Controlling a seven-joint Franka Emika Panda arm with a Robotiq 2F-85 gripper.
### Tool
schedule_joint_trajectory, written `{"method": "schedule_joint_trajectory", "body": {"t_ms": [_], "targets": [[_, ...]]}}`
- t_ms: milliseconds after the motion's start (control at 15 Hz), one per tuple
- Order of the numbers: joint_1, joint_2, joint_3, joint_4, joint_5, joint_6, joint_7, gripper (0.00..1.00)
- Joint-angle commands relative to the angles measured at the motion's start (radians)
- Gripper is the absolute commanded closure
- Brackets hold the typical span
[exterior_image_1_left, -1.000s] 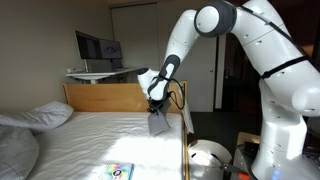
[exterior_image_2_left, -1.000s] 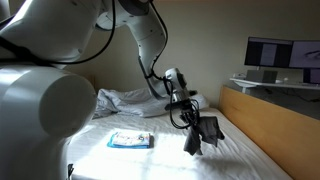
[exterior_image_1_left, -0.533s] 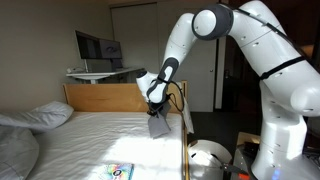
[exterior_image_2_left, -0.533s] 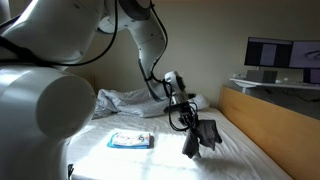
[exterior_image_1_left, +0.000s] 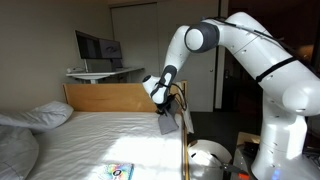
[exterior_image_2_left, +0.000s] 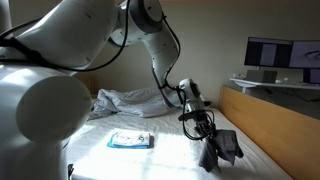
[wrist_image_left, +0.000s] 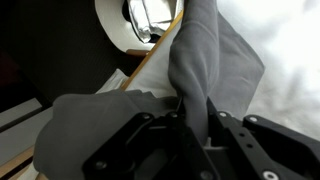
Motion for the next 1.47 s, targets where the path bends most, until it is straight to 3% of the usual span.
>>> {"method": "schedule_joint_trajectory", "body": {"t_ms": [0,400,800,1400], "targets": [[-0.062,0.062,-0.005,0.100,0.045,-0.078,0.009,0.94],[-0.164,0.135,-0.021,0.195,0.146,-0.200,0.031,0.94],[-0.196,0.191,-0.103,0.284,0.119,-0.377,0.178,0.94],[-0.333,0.306,-0.115,0.452,0.134,-0.602,0.303,0.94]]}}
